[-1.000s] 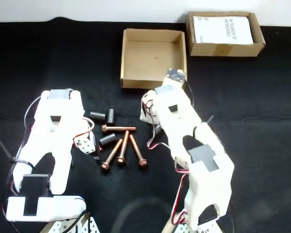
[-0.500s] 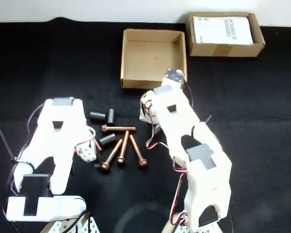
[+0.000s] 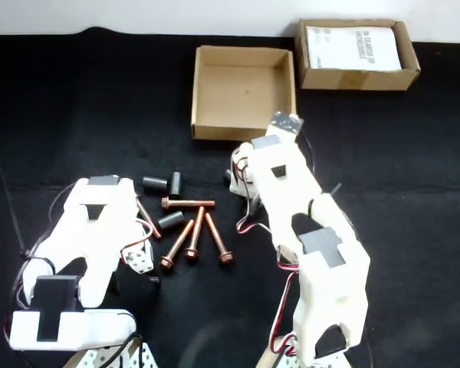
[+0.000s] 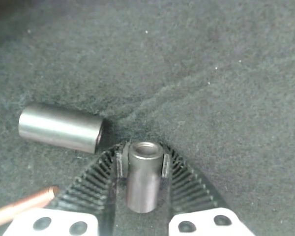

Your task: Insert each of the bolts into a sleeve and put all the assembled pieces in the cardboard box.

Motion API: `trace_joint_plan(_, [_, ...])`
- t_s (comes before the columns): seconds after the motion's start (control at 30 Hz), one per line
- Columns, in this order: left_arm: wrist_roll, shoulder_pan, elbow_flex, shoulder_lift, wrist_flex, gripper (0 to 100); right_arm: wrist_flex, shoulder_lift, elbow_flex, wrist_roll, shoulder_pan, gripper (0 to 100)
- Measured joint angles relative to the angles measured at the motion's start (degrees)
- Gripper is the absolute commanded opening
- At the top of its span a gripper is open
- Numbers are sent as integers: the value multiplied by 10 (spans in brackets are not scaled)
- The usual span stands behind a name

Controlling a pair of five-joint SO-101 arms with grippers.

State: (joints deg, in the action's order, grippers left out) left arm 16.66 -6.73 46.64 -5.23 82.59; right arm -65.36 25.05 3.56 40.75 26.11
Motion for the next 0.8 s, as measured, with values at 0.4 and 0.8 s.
trace_joint_plan(0.4, [0, 0, -262, 0, 144, 252, -2, -278, 4, -141, -5, 6])
trace_joint_plan(0.8, [151, 85, -331, 4, 151, 255, -26, -520, 92, -144, -18, 6])
